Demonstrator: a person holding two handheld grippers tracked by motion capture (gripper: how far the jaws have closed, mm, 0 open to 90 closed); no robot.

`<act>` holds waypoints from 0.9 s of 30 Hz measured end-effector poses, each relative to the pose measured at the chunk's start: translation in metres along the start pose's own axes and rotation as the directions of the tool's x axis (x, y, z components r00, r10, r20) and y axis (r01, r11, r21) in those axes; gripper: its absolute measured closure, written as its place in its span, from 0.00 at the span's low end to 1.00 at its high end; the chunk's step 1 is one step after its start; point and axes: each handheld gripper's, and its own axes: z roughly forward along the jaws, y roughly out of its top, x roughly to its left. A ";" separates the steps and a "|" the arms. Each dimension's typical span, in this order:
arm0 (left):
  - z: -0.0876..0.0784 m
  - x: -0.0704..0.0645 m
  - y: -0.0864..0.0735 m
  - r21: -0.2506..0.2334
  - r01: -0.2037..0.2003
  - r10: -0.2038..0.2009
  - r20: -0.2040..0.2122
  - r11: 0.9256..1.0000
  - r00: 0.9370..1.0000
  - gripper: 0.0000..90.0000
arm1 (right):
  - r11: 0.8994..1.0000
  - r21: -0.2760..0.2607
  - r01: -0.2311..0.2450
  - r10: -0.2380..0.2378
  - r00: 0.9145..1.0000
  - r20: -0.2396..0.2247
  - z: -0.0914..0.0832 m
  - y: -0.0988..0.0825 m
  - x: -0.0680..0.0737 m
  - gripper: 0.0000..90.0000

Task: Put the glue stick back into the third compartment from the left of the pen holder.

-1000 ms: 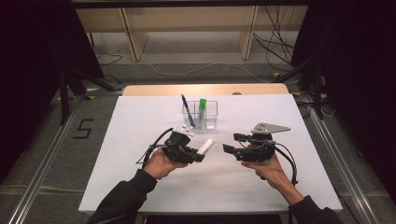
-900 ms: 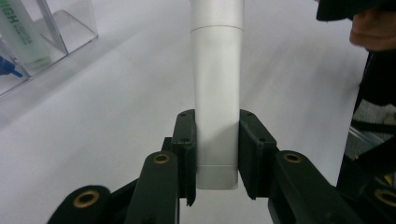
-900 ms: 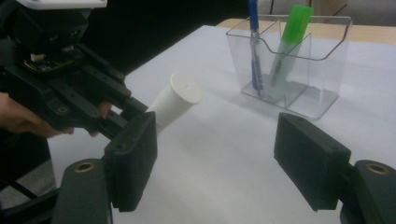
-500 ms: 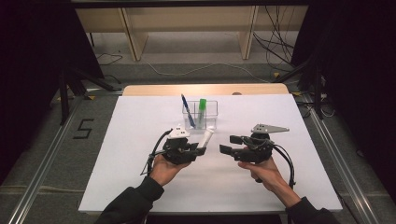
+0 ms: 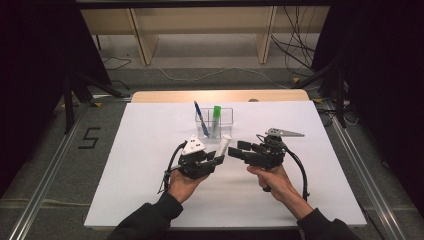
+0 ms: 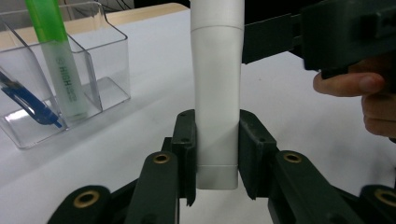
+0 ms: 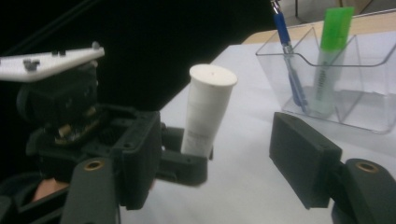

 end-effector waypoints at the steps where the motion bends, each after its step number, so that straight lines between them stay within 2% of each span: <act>1: 0.000 0.000 0.000 0.001 0.002 -0.002 0.003 1.000 1.000 0.79 | 1.000 -0.004 -0.011 0.011 1.000 -0.007 0.003 0.001 0.000 0.42; 9: 0.000 -0.003 -0.001 -0.030 0.006 -0.006 -0.012 1.000 1.000 0.79 | 0.998 0.001 -0.060 0.060 0.998 -0.021 0.024 0.005 0.003 0.57; 13: 0.000 -0.004 -0.001 -0.030 0.003 -0.003 -0.012 1.000 1.000 0.79 | 0.996 0.002 -0.087 0.087 0.996 -0.029 0.028 0.004 0.001 0.64; 16: 0.001 -0.004 -0.001 -0.031 0.005 -0.006 -0.015 1.000 1.000 0.79 | 0.995 0.000 -0.097 0.097 0.995 -0.029 0.029 0.004 0.002 0.73; 20: 0.000 -0.004 -0.001 -0.027 -0.001 0.001 -0.018 1.000 1.000 0.78 | 0.993 -0.001 -0.118 0.118 0.992 -0.035 0.030 0.003 0.002 0.75; 21: 0.000 -0.004 -0.001 -0.026 0.001 -0.001 -0.015 1.000 1.000 0.72 | 0.993 -0.002 -0.121 0.121 0.992 -0.036 0.030 0.004 0.002 0.75; 23: 0.000 -0.004 0.001 0.002 0.008 -0.008 -0.012 1.000 1.000 0.41 | 0.993 -0.017 -0.116 0.115 0.993 -0.036 0.030 0.005 0.001 0.75; 24: -0.002 -0.004 0.001 0.012 0.008 -0.008 0.002 1.000 1.000 0.34 | 0.994 -0.024 -0.105 0.104 0.994 -0.027 0.029 0.008 0.001 0.75; 27: -0.012 -0.001 0.000 0.019 0.021 -0.021 0.016 1.000 1.000 0.26 | 0.997 -0.060 -0.045 0.047 0.998 0.034 0.028 0.017 -0.002 0.75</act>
